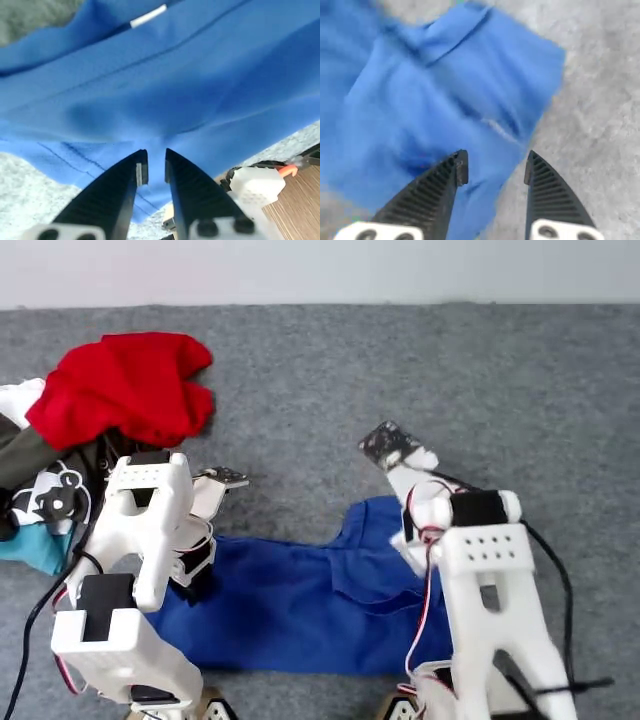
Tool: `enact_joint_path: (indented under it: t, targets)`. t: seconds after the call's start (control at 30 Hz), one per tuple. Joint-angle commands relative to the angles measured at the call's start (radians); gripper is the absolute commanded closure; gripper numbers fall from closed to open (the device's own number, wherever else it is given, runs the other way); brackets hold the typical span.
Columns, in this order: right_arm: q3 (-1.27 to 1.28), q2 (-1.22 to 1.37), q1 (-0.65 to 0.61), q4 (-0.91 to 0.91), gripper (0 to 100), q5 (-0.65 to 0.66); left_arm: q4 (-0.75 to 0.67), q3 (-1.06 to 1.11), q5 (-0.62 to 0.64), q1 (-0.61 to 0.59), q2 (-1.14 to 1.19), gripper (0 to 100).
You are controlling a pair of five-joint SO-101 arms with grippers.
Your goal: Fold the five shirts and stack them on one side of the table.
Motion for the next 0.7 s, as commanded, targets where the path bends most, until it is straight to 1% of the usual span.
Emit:
enact_joint_path:
  t: [0.0, 0.1, 0.23, 0.33, 0.5, 0.67]
  targets:
    - [-0.021, 0.145, 0.005, -0.217, 80.2, -0.114, -0.005, -0.001, -0.009, 0.008, -0.031, 92]
    - [-0.14, 0.332, 0.005, -0.275, 80.4, -0.163, -0.005, -0.001, -0.009, 0.008, -0.031, 92]
    - [-0.359, 0.57, 0.008, -0.269, 80.5, -0.167, -0.005, -0.001, -0.009, 0.008, -0.031, 92]
    - [-0.5, 0.713, 0.005, -0.225, 80.5, -0.164, -0.005, -0.001, -0.009, 0.008, -0.031, 92]
    - [-0.663, 0.877, 0.01, -0.157, 80.5, -0.164, -0.005, -0.001, -0.009, 0.008, -0.031, 92]
    - [-0.721, 0.969, 0.036, -0.16, 80.5, -0.163, -0.005, -0.001, -0.009, 0.008, -0.031, 92]
